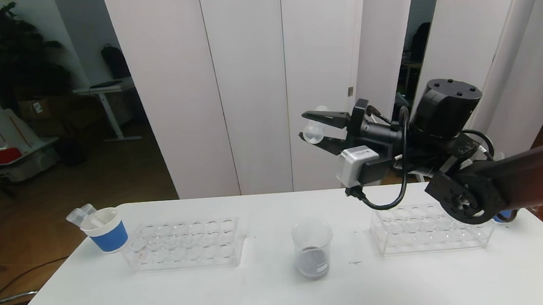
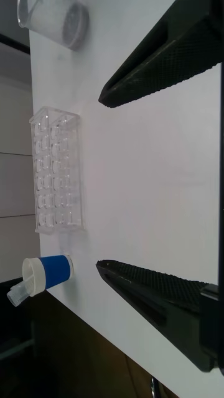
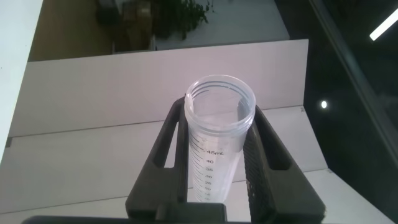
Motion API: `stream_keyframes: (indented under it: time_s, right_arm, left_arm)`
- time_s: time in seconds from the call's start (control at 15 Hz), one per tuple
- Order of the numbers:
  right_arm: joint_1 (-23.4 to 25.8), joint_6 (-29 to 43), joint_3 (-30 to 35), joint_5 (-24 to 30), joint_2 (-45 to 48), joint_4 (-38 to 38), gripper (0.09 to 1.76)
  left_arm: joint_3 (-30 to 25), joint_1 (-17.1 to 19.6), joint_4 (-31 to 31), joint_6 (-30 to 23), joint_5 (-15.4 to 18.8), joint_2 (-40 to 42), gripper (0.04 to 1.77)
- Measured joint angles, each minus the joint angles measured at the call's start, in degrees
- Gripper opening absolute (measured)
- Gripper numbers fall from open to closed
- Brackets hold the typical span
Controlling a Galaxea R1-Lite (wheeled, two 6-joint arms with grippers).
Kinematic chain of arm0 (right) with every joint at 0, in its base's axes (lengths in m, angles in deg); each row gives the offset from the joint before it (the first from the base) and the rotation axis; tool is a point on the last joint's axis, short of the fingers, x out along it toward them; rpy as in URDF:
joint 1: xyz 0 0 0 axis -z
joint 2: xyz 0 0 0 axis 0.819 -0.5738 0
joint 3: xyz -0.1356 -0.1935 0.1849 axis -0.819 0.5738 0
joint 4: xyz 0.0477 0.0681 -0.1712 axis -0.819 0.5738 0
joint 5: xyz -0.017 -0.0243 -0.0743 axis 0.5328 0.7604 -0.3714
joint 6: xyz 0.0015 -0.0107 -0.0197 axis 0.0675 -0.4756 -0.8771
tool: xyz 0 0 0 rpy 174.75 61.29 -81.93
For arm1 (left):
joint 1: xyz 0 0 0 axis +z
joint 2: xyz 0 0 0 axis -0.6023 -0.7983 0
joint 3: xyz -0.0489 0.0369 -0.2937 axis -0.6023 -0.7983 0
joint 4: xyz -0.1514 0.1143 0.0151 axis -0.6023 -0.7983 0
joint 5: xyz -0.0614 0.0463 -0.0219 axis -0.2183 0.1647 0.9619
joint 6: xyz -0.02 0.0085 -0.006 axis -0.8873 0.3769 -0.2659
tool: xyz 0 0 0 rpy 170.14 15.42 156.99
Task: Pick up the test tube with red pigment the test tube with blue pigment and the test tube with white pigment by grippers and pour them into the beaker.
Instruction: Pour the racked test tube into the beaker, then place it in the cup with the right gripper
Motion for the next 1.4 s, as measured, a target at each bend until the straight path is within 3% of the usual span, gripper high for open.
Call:
stream_keyframes:
  time_s: [0.27,0.6,0.8,1.13,1.4]
  right_arm:
    - [1.0,16.0,3.5,-14.8,2.7,-0.2,0.59]
    - [-1.0,45.2,8.2,-32.6,4.5,-0.8,0.59]
    - [-1.5,56.3,13.1,-41.2,5.6,-1.6,0.59]
    - [-0.9,74.9,16.9,-45.0,7.5,-1.0,0.59]
    - [-0.3,79.4,22.1,-44.5,9.4,-0.9,0.59]
  left_arm:
    - [0.0,0.0,0.0,0.0,0.0,0.0,1.75]
    - [0.0,0.0,0.0,0.0,0.0,0.0,1.75]
    - [0.0,0.0,0.0,0.0,0.0,0.0,1.75]
    - [0.0,0.0,0.0,0.0,0.0,0.0,1.75]
    - [0.0,0.0,0.0,0.0,0.0,0.0,1.75]
